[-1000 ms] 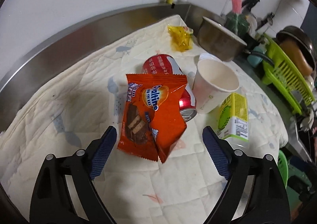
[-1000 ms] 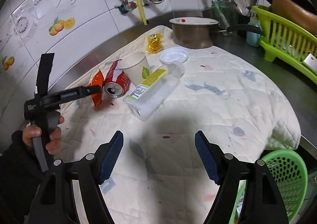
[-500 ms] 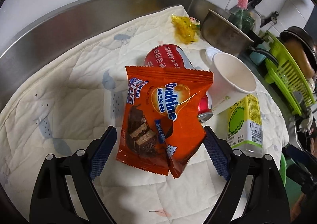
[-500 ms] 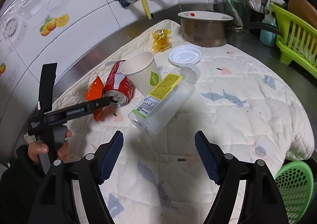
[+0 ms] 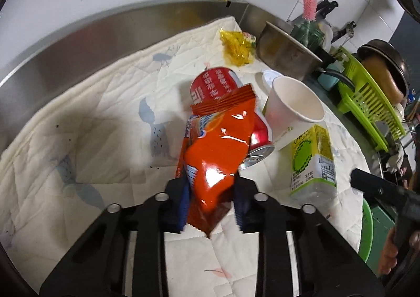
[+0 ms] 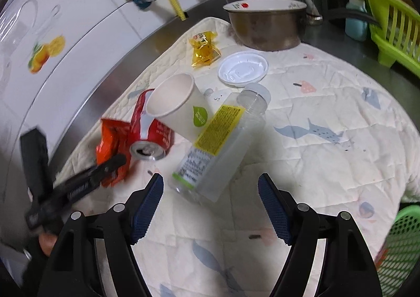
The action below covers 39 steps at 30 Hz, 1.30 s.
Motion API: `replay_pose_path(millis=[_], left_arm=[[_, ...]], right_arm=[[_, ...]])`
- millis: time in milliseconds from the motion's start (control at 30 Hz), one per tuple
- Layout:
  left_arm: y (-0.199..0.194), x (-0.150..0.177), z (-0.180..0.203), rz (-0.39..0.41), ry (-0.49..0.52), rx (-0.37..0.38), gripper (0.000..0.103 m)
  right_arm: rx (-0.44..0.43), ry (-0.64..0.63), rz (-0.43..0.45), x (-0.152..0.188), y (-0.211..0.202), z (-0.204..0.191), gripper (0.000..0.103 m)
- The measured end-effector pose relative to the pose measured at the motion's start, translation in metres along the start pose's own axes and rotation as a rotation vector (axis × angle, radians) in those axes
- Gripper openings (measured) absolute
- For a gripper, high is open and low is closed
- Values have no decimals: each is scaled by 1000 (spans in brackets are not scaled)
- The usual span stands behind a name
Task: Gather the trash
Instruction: 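Grasp the orange Ovaltine wrapper with the left tool while the right grasps the clear bottle, then carry both items to the green basket and open the right tool over it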
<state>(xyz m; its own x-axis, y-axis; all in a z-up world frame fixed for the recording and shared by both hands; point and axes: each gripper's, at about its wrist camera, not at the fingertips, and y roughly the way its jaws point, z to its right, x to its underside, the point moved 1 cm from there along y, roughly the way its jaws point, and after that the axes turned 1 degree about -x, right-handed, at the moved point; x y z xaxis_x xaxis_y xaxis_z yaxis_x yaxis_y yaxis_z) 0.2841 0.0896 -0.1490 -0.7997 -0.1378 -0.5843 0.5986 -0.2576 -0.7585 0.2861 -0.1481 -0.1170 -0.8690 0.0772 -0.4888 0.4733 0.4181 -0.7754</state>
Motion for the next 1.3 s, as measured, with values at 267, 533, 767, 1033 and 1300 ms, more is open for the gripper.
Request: replay_pose_path(millis=[267, 533, 767, 1033, 1300], left_arm=[[-14, 0, -4, 28, 5, -1, 11], [-25, 2, -13, 49, -27, 7, 7], [-37, 4, -12, 65, -22, 12, 7], [-55, 6, 1, 89, -5, 38, 7], [-73, 11, 34, 100, 49, 89, 7]], right_arm=[[47, 88, -23, -21, 25, -8, 72], [129, 162, -95, -29, 60, -1, 66], [143, 210, -125, -25, 65, 9, 55], [78, 220, -103, -12, 38, 18, 43], [17, 189, -63, 17, -12, 33, 42]])
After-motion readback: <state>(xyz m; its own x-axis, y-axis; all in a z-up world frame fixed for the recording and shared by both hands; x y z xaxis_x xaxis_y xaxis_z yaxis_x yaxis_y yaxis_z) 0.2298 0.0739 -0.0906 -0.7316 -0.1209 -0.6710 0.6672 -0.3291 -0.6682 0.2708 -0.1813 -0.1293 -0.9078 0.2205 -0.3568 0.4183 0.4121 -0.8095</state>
